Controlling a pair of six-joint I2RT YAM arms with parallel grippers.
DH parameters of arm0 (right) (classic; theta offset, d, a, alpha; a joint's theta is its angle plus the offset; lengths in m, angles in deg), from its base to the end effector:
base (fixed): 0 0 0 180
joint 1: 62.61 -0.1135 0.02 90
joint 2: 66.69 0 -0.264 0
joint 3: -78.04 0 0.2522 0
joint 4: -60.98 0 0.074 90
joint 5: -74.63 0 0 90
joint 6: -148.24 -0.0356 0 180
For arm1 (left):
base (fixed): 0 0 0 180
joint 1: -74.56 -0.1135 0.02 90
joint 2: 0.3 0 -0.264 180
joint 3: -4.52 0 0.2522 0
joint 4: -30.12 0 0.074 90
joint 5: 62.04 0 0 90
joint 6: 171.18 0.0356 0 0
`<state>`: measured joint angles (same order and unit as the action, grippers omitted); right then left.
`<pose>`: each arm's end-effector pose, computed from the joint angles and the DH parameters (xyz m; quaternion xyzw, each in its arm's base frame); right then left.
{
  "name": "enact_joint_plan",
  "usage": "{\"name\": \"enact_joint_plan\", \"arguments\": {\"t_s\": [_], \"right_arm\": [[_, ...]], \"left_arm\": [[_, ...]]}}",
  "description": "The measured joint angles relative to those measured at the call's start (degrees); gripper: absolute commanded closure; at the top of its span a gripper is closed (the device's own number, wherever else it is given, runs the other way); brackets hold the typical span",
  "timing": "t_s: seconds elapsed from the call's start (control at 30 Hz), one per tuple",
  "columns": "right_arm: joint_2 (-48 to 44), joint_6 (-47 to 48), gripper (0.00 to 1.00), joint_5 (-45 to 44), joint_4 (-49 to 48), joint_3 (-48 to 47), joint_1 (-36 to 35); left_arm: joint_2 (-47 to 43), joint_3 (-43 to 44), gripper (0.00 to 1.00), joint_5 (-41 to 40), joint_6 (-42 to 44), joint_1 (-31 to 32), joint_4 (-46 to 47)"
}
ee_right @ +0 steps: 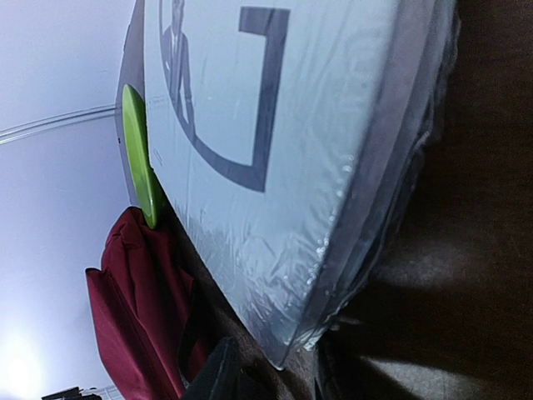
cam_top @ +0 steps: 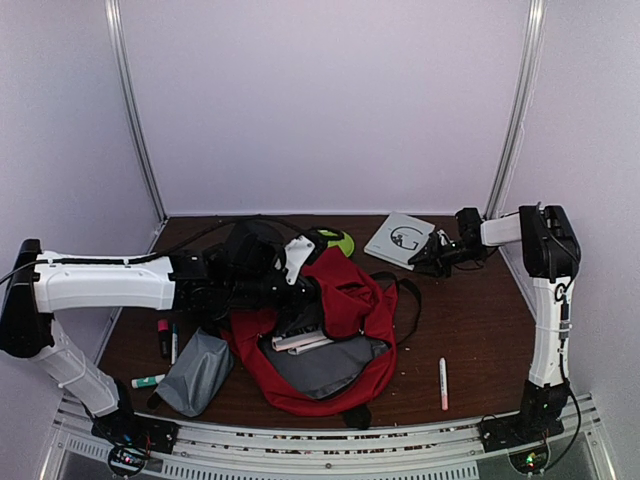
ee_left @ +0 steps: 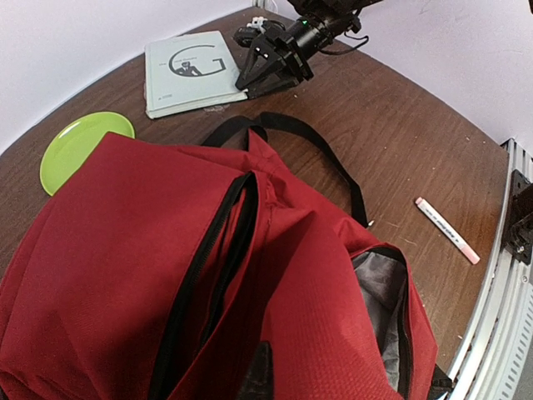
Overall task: Pack the student bag
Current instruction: Move the book to the center of the board.
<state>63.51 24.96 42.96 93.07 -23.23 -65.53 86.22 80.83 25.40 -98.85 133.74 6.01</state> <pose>0.4539 0.0535 0.1121 0.1037 0.8479 0.5164 0.0611 0.1769 -0.2935 0.2705 0.3035 0.8304 -0.2747 0.3780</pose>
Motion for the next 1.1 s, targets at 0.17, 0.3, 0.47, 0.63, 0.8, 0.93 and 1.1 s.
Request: {"name": "enact_joint_plan", "arguments": {"t_s": [0.17, 0.3, 0.47, 0.63, 0.8, 0.93, 1.1], "right_arm": [[0.0, -0.22, 0.77, 0.02, 0.02, 0.02, -0.02], [0.0, -0.37, 0.8, 0.42, -0.13, 0.02, -0.13], [0.26, -0.9, 0.78, 1.18, -0.76, 0.02, -0.39], [0.57, -1.77, 0.78, 2.05, -1.55, 0.02, -0.37], [1.33, -4.83, 0.86, 3.02, -4.52, 0.46, -0.39], [1.79, -8.5, 0.93, 4.7, -8.48, 1.79, -0.37], [1.99, -11.04, 1.0, 5.88, -11.37, 2.4, -0.44]], "left_arm": [[0.61, 0.15, 1.0, 0.0, 0.02, 0.0, 0.02], [0.83, 0.17, 1.0, 0.0, 0.09, 0.0, 0.02], [0.87, 0.17, 1.0, 0.0, 0.22, 0.0, 0.02], [0.94, 0.17, 1.0, 0.0, 0.22, 0.0, 0.04], [0.96, 0.17, 1.0, -0.02, 0.22, 0.0, 0.02], [0.96, 0.17, 1.0, -0.02, 0.22, 0.0, 0.02], [0.96, 0.17, 1.0, -0.11, 0.22, 0.0, 0.0]]}}
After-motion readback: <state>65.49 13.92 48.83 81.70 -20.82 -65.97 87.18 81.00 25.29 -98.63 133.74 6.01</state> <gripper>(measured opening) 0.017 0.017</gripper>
